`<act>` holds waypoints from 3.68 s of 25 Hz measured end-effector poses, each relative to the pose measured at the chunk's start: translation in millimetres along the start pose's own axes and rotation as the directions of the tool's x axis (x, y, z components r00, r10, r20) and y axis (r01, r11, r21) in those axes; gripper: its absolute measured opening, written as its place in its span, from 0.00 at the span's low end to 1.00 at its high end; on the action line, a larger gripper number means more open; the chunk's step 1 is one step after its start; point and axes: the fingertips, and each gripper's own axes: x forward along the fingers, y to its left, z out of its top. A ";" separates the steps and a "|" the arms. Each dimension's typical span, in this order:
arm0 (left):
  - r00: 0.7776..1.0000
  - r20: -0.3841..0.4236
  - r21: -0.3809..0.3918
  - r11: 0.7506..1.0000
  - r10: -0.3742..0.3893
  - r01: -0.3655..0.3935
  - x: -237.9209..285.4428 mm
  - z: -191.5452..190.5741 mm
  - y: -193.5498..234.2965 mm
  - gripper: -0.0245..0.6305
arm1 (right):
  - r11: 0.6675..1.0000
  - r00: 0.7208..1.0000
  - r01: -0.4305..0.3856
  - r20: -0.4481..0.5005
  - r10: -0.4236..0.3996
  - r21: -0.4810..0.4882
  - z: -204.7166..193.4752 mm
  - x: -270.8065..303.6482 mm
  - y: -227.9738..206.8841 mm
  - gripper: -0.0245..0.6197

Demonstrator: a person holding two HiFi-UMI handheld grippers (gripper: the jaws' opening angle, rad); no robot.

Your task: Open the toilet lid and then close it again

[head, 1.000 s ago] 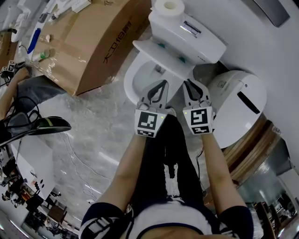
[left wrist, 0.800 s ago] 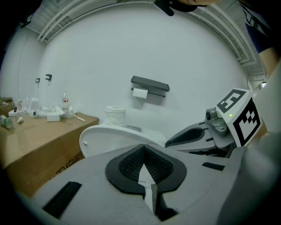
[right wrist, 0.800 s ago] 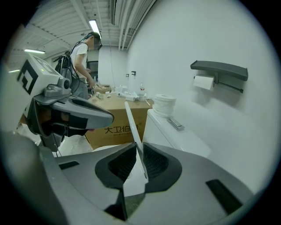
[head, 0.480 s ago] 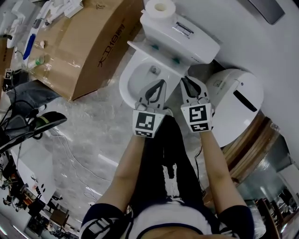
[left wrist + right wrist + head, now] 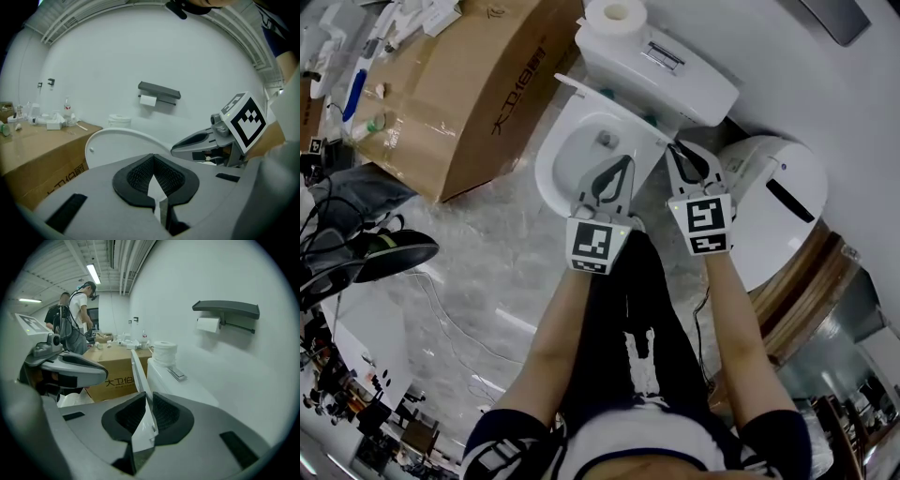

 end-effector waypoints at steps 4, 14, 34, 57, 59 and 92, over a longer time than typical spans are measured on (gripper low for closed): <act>1.000 0.004 -0.004 1.000 0.006 -0.006 3.5 1.7 2.6 0.05 | 1.000 1.000 0.009 -0.001 -0.009 0.010 2.0 3.8 -7.4 0.11; 1.000 0.009 0.004 1.000 -0.004 0.004 11.7 3.9 -0.8 0.05 | 1.000 1.000 0.019 0.000 -0.019 0.013 5.4 10.2 -22.9 0.11; 1.000 0.000 -0.014 1.000 -0.009 0.009 22.7 0.8 -4.8 0.05 | 0.998 0.998 0.070 0.006 -0.070 0.008 8.9 22.5 -53.3 0.11; 1.000 -0.020 -0.004 1.000 -0.014 0.014 16.4 5.6 -1.4 0.05 | 0.964 0.950 0.266 0.167 -0.262 0.002 23.9 8.7 -70.9 0.11; 1.000 -0.010 -0.006 1.000 -0.013 0.013 16.8 9.1 -2.1 0.05 | 0.960 0.907 0.277 0.318 -0.275 0.039 45.3 -12.5 -64.5 0.10; 0.997 0.059 -0.021 0.999 -0.044 0.045 -14.4 23.1 -31.7 0.05 | 0.972 0.927 -0.178 0.357 0.113 0.153 21.1 -67.7 59.3 0.05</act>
